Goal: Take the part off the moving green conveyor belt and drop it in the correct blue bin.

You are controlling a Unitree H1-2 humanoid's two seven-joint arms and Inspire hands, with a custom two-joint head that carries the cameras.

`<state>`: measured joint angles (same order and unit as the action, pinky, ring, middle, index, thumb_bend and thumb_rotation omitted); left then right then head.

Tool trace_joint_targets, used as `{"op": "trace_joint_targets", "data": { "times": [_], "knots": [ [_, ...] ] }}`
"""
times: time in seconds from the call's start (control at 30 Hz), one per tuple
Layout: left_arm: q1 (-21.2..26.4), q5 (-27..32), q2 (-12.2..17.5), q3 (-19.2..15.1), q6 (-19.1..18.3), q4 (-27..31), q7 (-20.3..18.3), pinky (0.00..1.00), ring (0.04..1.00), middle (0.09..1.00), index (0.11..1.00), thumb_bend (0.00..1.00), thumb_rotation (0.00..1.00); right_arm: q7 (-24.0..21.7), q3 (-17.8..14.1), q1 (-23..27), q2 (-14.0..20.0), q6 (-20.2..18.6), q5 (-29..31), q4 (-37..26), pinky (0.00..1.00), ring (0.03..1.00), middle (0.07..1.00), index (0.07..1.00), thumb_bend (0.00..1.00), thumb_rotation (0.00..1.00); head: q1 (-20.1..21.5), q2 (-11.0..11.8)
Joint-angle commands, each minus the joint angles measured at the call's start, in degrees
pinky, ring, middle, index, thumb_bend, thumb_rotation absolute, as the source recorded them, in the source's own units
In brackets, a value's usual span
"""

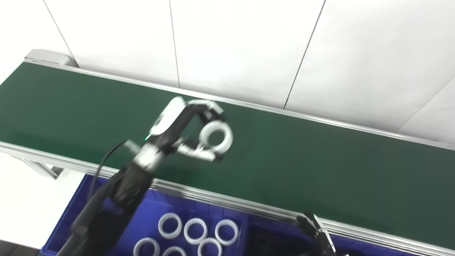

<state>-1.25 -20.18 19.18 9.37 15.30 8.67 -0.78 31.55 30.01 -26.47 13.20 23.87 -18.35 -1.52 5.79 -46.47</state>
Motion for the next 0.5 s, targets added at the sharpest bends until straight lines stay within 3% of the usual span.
{"op": "trace_joint_targets", "data": {
  "times": [0.0, 0.03, 0.07, 0.13, 0.23, 0.3, 0.47],
  "knots": [
    [-1.9, 1.7, 1.3, -1.1, 4.4, 2.6, -0.1, 0.44, 0.42, 0.507, 0.526, 0.5, 0.0, -2.5, -1.4, -1.3, -1.3, 2.6, -0.6, -3.1, 0.75, 0.771, 0.795, 0.858, 0.93, 0.4, 1.5, -2.1],
    [-3.0, 2.0, 1.5, -1.3, 5.2, 2.6, -0.3, 0.45, 0.423, 0.511, 0.52, 0.5, 0.0, -3.5, -2.1, -1.7, -1.7, 2.4, -0.8, -3.6, 0.76, 0.781, 0.803, 0.867, 0.91, 0.41, 1.5, -2.1],
    [-4.6, 1.4, 1.5, -1.3, 6.3, 2.3, -0.2, 0.46, 0.425, 0.513, 0.517, 0.5, 0.0, -4.3, -2.9, -1.9, -2.3, 2.3, -1.1, -4.1, 0.77, 0.787, 0.807, 0.872, 0.91, 0.42, 2.7, -4.0],
    [-7.0, 0.2, 1.5, -1.2, 8.7, 1.3, 0.1, 0.42, 0.41, 0.514, 0.527, 0.5, 0.0, -6.0, -4.3, -2.3, -3.4, 1.7, -1.4, -5.0, 0.77, 0.79, 0.812, 0.875, 0.87, 0.39, 3.7, -5.0],
    [-10.4, 2.0, 2.0, 0.7, 11.0, -1.7, -0.9, 0.41, 0.407, 0.511, 0.533, 0.5, 0.0, -8.4, -6.1, -2.6, -4.8, 0.3, -2.1, -6.4, 0.77, 0.795, 0.818, 0.879, 0.85, 0.38, 4.5, -6.8],
    [-12.0, 1.8, 1.9, 1.8, 11.3, -2.8, -1.3, 0.46, 0.434, 0.508, 0.513, 0.5, 0.0, -9.8, -7.2, -2.8, -5.6, -0.2, -2.2, -7.1, 0.76, 0.785, 0.813, 0.877, 0.84, 0.37, 4.7, -7.6],
    [-15.2, -1.5, 2.5, 4.0, 11.4, -3.4, -3.0, 0.41, 0.402, 0.497, 0.541, 0.5, 0.0, -13.2, -9.5, -3.6, -7.0, -1.0, -1.9, -8.7, 0.78, 0.787, 0.815, 0.878, 0.84, 0.37, 4.7, -8.9]
  ]
}}
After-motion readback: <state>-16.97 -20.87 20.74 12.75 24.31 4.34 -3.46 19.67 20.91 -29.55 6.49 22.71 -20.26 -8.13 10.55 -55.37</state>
